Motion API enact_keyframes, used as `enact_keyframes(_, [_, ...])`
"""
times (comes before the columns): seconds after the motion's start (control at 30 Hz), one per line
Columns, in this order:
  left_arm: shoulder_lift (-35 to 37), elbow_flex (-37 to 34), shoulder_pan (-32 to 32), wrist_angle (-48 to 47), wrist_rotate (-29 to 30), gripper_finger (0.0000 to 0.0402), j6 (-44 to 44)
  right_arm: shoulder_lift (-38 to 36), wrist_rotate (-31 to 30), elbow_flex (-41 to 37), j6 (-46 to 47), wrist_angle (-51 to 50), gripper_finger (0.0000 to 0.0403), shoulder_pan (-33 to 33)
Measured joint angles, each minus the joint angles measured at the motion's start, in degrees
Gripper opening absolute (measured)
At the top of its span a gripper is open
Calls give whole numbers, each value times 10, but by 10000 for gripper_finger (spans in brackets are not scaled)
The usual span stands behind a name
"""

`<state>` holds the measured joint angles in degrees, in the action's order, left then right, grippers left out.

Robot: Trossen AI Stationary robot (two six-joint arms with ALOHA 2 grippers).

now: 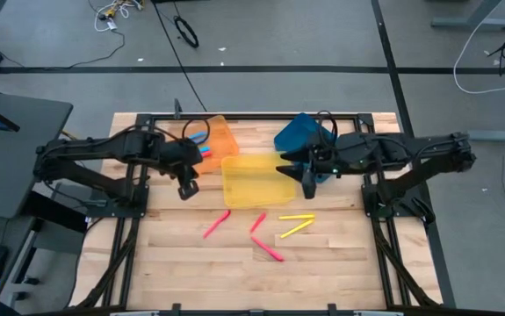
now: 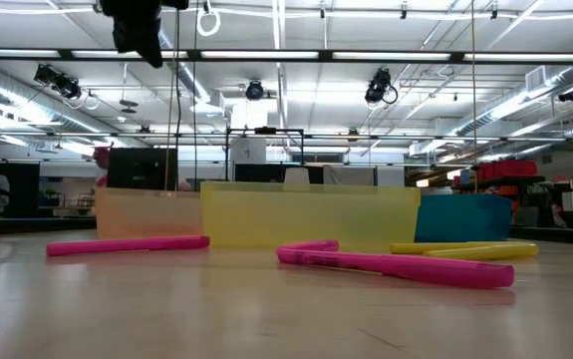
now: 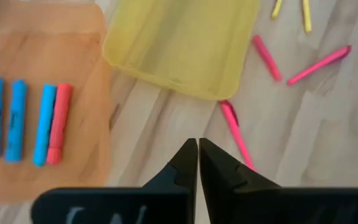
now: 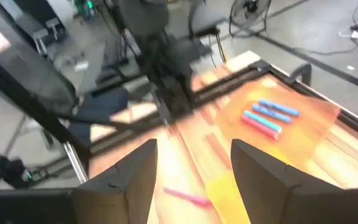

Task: Pick & Place Markers
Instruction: Put the top pink marker pen into the yellow bin

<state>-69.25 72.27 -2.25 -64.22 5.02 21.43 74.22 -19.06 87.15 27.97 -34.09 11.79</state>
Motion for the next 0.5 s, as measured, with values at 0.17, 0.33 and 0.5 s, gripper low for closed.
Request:
enact_keyframes(0.17, [-48,82,40,-55,1,7,77,-17,32,0,-23,-59,206,-12])
enact_keyframes(0.33, [-110,147,88,-91,-1,5,206,-21,53,0,-49,-99,206,-13])
enact_keyframes(0.5, [-164,155,132,-99,11,15,342,-20,53,0,-50,-121,206,-13])
